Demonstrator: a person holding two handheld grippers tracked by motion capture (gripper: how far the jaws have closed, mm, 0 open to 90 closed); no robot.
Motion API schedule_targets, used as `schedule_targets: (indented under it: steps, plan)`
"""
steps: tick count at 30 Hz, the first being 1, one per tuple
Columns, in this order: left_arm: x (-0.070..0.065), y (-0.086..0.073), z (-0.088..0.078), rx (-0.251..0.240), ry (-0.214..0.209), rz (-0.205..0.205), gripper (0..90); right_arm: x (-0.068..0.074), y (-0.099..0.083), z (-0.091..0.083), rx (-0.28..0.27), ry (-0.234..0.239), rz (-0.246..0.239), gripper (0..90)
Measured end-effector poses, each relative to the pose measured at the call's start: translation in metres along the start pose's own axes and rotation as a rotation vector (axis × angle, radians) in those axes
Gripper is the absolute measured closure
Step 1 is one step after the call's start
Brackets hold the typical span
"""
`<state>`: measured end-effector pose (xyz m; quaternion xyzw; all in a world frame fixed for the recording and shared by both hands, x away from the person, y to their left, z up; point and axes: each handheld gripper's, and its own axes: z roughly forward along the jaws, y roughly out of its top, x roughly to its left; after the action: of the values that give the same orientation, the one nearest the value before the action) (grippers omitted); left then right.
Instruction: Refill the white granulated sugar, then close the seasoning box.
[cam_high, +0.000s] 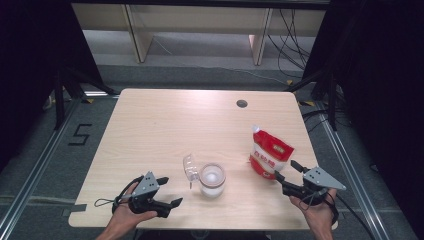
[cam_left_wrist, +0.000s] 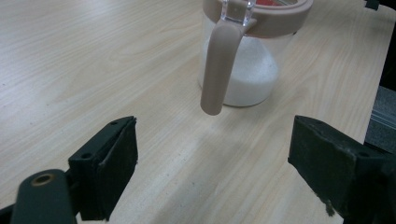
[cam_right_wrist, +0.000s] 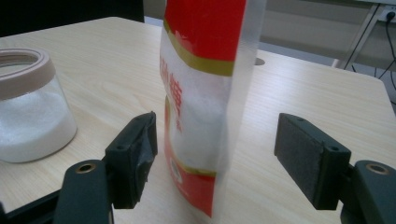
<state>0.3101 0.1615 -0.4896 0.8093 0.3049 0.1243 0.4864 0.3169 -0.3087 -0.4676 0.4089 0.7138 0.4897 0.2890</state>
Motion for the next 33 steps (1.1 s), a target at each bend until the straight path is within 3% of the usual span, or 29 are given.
schedule_targets:
  steps: [1,6,8,9,12,13,14,19,23,25,26,28,29,30,31,32,33]
  plan:
    - [0.0,0.002,0.0,-0.003,0.004,-0.006,15.3,-0.002,0.0,-0.001,-0.009,0.0,-0.027,30.6]
    - [-0.001,0.007,-0.002,-0.011,0.009,-0.008,15.4,0.002,-0.003,-0.008,0.009,-0.001,0.016,29.6]
    - [-0.002,0.008,-0.002,-0.014,0.007,-0.011,15.8,0.0,-0.004,-0.008,0.015,0.004,-0.032,29.1]
    - [-0.002,0.009,-0.003,-0.009,0.003,-0.008,15.9,0.003,-0.005,-0.01,0.032,-0.006,0.002,29.0]
    - [-0.003,0.011,-0.002,-0.009,0.006,-0.013,17.7,0.004,-0.007,-0.011,0.03,-0.013,-0.046,28.7]
    - [-0.003,0.011,-0.002,-0.006,0.008,-0.007,18.2,0.006,-0.008,-0.012,0.046,-0.006,-0.032,28.7]
    - [-0.003,0.012,-0.002,-0.002,0.008,-0.009,18.8,0.004,-0.008,-0.012,0.046,0.012,-0.054,28.7]
    - [-0.004,0.014,-0.002,0.0,0.011,-0.018,22.2,0.006,-0.011,-0.015,0.059,-0.006,-0.034,28.7]
    - [-0.006,0.018,-0.004,-0.004,0.023,-0.018,23.7,0.006,-0.01,-0.015,0.057,-0.001,-0.053,28.7]
    - [-0.004,0.019,-0.005,0.005,0.019,0.006,26.3,0.008,-0.011,-0.015,0.065,0.014,-0.045,28.7]
    - [-0.005,0.02,-0.005,-0.005,0.02,-0.013,26.7,0.009,-0.012,-0.016,0.072,0.001,-0.032,28.7]
    - [-0.005,0.022,-0.006,-0.009,0.029,-0.02,30.6,0.01,-0.012,-0.016,0.072,0.001,-0.036,28.7]
    - [-0.005,0.022,-0.005,-0.018,0.03,-0.019,33.6,0.008,-0.012,-0.015,0.054,-0.005,-0.062,28.7]
    - [-0.005,0.022,-0.005,-0.018,0.03,-0.019,37.6,0.008,-0.012,-0.015,0.061,-0.003,-0.054,28.7]
    - [-0.006,0.024,-0.007,-0.016,0.033,-0.011,48.5,0.007,-0.012,-0.016,0.073,0.003,-0.051,28.7]
    - [-0.006,0.024,-0.007,-0.028,0.036,-0.016,51.6,0.007,-0.012,-0.016,0.07,0.013,-0.055,28.7]
    - [-0.005,0.025,-0.008,-0.024,0.04,0.006,54.8,0.007,-0.012,-0.017,0.08,0.015,-0.054,28.7]
